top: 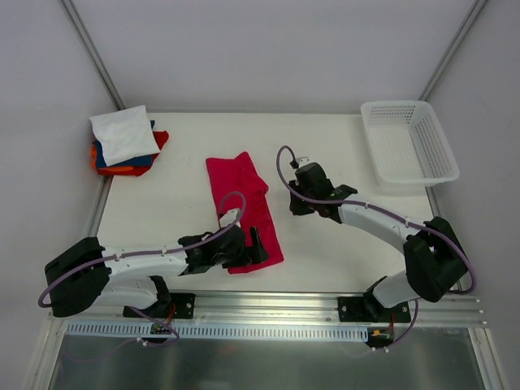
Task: Fold and stack the t-shirts
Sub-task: Fold the tshirt
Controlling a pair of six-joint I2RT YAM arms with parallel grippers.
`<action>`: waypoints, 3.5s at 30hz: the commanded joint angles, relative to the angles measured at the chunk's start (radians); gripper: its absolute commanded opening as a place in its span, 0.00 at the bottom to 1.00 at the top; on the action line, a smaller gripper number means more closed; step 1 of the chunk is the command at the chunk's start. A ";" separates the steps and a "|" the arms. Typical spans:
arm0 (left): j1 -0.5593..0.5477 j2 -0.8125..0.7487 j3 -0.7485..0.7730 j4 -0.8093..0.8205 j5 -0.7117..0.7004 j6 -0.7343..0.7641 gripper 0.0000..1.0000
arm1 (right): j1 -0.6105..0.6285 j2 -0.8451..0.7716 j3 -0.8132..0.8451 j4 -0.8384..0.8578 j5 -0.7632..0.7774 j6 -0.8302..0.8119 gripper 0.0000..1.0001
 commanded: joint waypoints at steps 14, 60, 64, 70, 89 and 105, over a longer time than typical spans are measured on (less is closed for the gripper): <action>-0.002 -0.356 -0.074 -0.406 -0.234 -0.022 0.99 | 0.095 -0.067 -0.098 0.035 -0.075 0.059 0.00; -0.004 -1.092 0.032 -0.872 -0.587 0.004 0.99 | 0.348 0.369 0.338 0.056 -0.239 0.103 0.07; -0.004 -1.091 0.030 -0.875 -0.587 0.000 0.99 | 0.368 0.367 0.336 0.055 -0.244 0.103 0.07; -0.004 -1.082 0.030 -0.875 -0.585 -0.002 0.99 | 0.379 0.379 0.330 0.065 -0.242 0.111 0.07; -0.004 -1.096 0.030 -0.878 -0.577 0.000 0.99 | 0.374 0.464 0.382 0.082 -0.227 0.085 0.06; -0.002 -1.097 0.032 -0.877 -0.574 0.004 0.99 | 0.288 0.468 0.454 0.021 -0.166 -0.004 0.05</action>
